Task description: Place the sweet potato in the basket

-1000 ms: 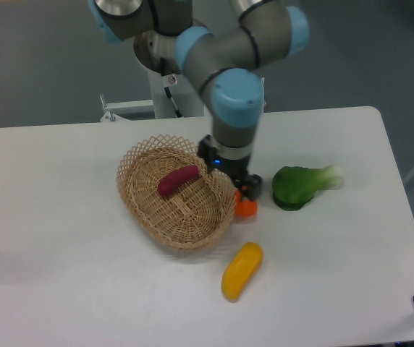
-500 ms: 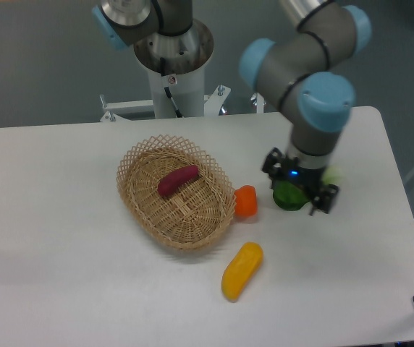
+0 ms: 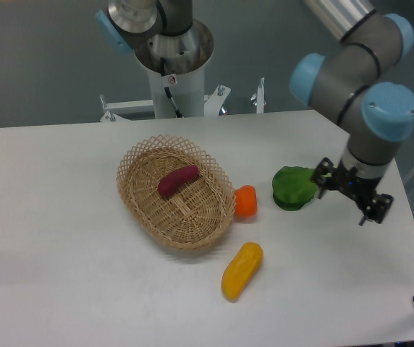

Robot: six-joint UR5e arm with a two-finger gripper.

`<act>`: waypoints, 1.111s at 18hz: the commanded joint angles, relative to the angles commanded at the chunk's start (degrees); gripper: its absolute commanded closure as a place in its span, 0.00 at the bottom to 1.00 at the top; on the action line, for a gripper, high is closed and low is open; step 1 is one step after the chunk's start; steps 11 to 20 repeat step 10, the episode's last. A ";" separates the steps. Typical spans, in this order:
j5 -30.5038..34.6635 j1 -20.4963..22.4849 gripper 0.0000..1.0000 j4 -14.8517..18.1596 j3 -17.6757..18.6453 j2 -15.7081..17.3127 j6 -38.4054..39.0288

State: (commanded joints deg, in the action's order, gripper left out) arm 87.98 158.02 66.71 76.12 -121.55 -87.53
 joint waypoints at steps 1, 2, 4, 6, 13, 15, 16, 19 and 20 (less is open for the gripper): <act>0.00 0.09 0.00 0.00 -0.09 -0.35 -0.79; 0.00 0.18 0.00 0.00 -0.44 -0.70 -1.49; 0.00 0.88 0.00 0.00 -0.88 -1.14 -1.94; 0.00 0.89 0.00 -0.09 -1.23 -1.41 -1.94; 0.00 0.89 0.00 -0.09 -1.23 -1.41 -1.94; 0.00 0.89 0.00 -0.09 -1.23 -1.41 -1.94; 0.00 0.89 0.00 -0.09 -1.23 -1.41 -1.94; 0.00 0.89 0.00 -0.09 -1.23 -1.41 -1.94; 0.00 0.89 0.00 -0.09 -1.23 -1.41 -1.94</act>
